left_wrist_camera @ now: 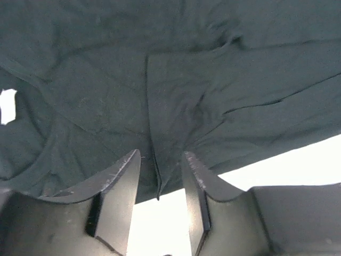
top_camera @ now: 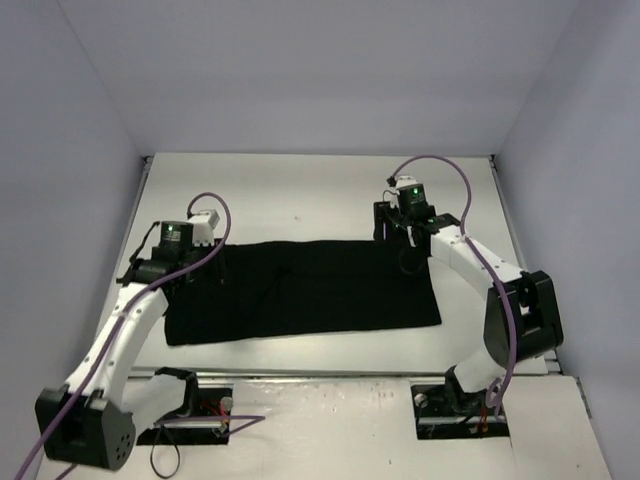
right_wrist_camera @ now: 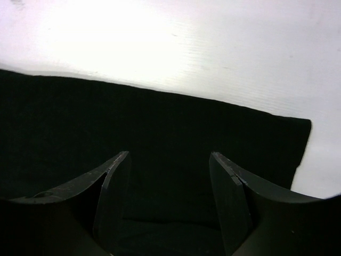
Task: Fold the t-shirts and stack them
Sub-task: Fold the other side of the tshirt into a rectangle
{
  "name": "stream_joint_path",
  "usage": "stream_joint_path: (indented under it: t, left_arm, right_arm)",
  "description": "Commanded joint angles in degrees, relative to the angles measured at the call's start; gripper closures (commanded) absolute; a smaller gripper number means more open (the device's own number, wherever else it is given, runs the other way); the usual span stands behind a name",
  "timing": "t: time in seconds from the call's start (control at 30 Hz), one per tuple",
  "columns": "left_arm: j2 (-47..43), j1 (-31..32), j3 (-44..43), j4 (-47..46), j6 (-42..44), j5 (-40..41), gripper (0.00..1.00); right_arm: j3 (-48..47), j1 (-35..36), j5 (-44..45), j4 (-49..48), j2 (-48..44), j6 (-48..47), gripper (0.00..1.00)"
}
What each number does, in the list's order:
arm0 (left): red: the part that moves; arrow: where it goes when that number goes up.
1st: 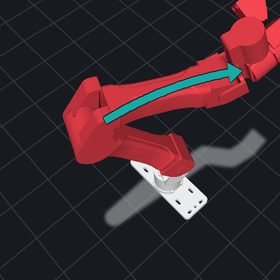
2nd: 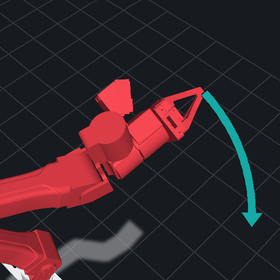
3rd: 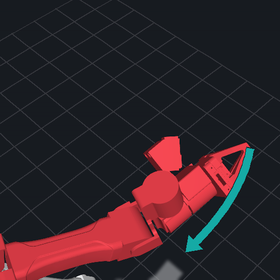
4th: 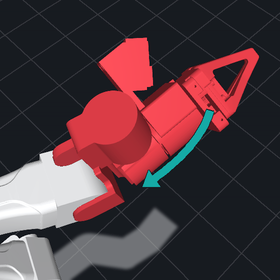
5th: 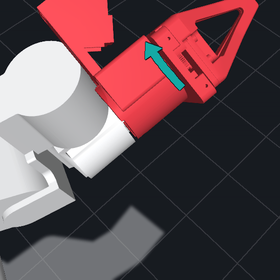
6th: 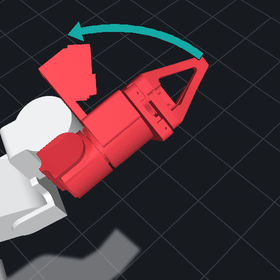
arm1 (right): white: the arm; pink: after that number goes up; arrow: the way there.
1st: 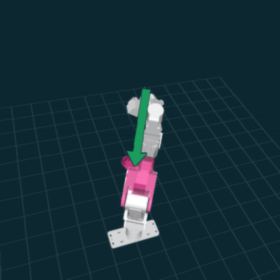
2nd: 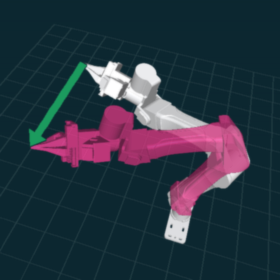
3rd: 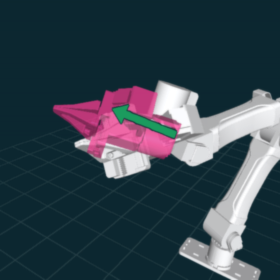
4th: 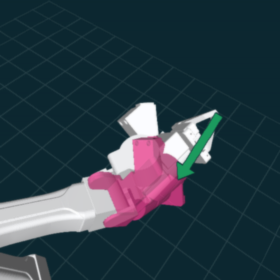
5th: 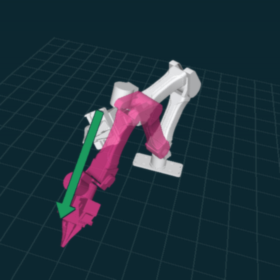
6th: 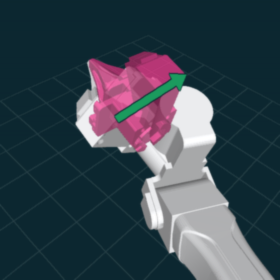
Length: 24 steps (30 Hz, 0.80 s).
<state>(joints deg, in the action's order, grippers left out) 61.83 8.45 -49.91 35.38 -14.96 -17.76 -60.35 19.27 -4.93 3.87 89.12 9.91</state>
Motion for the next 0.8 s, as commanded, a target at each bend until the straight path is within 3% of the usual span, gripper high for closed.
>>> stream_joint_path:
  t: [0.0,0.17,0.43,0.77]
  left_arm:
    - [-4.5,-0.1,-4.7,-0.5,-1.7,6.4,0.61]
    - [6.4,-2.2,-8.0,-2.4,-3.0,14.5,0.59]
    - [26.0,-5.4,-12.1,-11.1,-5.1,16.6,0.58]
    - [44.4,-8.7,-20.5,-14.1,-3.9,18.8,0.60]
  right_arm:
    - [0.9,-2.8,4.7,-1.1,-2.4,2.6,0.42]
    - [1.2,-6.8,6.9,-1.2,0.6,4.7,0.41]
    - [-0.2,-8.9,7.4,-1.5,9.8,6.9,0.42]
    - [-2.7,-13.4,9.0,-2.6,19.1,7.5,0.43]
